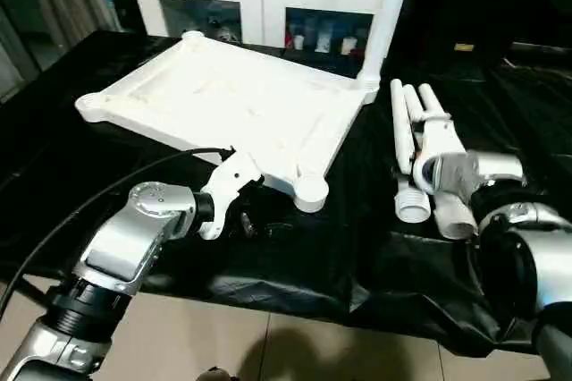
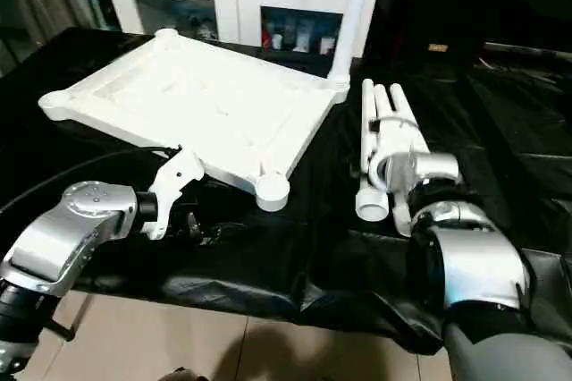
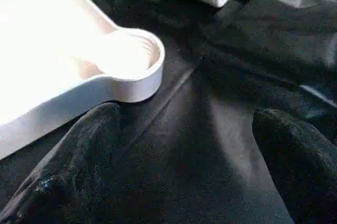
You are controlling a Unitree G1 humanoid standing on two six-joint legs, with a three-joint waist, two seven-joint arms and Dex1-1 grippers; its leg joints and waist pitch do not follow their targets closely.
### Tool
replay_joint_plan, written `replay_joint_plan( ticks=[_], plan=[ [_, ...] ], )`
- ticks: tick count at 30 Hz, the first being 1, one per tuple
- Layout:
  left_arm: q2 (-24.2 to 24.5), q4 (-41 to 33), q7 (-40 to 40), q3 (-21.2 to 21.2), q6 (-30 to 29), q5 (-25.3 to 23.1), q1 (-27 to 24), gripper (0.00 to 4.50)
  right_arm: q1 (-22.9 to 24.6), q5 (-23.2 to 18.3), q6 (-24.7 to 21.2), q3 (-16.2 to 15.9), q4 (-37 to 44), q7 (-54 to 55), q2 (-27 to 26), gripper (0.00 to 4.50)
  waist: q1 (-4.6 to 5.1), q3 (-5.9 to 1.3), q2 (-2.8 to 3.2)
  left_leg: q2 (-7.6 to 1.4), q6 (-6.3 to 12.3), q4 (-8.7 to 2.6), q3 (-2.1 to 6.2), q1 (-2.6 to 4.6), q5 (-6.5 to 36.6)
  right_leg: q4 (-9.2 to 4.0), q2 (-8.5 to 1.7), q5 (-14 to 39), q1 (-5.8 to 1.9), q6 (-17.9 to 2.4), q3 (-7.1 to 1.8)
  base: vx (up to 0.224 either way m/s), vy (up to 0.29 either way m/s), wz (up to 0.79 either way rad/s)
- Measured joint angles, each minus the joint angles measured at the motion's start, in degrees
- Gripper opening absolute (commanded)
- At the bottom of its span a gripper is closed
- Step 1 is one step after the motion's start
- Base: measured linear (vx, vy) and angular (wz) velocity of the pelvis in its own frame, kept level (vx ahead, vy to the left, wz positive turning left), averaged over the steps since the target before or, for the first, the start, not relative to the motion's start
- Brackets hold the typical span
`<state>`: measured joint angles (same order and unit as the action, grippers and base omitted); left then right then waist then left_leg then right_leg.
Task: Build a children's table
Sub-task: Pick table leg
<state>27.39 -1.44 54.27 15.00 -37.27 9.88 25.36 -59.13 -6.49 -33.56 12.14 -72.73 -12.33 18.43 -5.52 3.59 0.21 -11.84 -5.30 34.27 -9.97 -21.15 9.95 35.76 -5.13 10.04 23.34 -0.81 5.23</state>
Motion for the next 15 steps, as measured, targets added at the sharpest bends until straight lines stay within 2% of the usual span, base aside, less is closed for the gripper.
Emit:
replay_joint_plan(
  ticks=[3, 7, 12, 14, 15],
  plan=[
    [0.0, 0.0, 0.1, 0.3, 0.1, 0.0, 0.0, 4.50, 0.0, 0.0, 0.0, 0.3, -0.2, 0.1, -0.1, 4.12, 0.05, 0.00, 0.00, 0.00, 0.00, 0.07, 0.02, 0.03, 0.0, 0.11, -0.02, 0.0, 0.00, 0.0, 0.00, 0.000, 0.000, 0.00],
    [-0.5, 0.1, -0.4, 1.0, 1.9, -0.4, 0.0, 4.50, 0.0, -0.4, 0.0, 1.1, -0.5, 0.7, -0.1, 3.69, 0.10, 0.00, -0.01, 0.00, -0.01, 0.07, 0.03, 0.05, 0.0, 0.18, -0.03, 0.0, 0.00, 0.0, 0.00, 0.000, 0.000, 0.00],
    [-2.5, 0.1, -5.6, 0.7, 7.6, -3.1, -1.1, 4.50, 0.2, -1.6, 0.0, 2.5, -0.6, 1.1, -0.2, 3.27, 0.29, -0.02, -0.04, 0.00, -0.01, 0.08, 0.04, 0.03, 0.0, 0.19, -0.03, 0.0, 0.00, 0.0, 0.00, 0.000, 0.000, 0.00],
    [-3.8, 0.1, -7.2, 0.5, 9.1, -3.3, -2.1, 4.50, 0.3, -2.0, 0.0, 3.2, -0.6, 1.4, -0.2, 3.21, 0.30, -0.03, -0.15, 0.00, 0.00, 0.09, 0.04, 0.01, 0.0, 0.19, -0.03, 0.0, 0.00, 0.0, 0.01, 0.000, 0.000, 0.00],
    [-3.9, 0.1, -7.2, 0.5, 9.1, -3.3, -2.4, 4.50, 0.3, -2.2, 0.0, 3.2, -0.6, 1.5, -0.2, 3.04, 0.36, -0.03, -0.19, 0.00, 0.00, 0.09, 0.03, 0.02, 0.0, 0.19, -0.03, 0.0, 0.00, 0.0, 0.01, 0.000, 0.000, 0.00]
  ],
)
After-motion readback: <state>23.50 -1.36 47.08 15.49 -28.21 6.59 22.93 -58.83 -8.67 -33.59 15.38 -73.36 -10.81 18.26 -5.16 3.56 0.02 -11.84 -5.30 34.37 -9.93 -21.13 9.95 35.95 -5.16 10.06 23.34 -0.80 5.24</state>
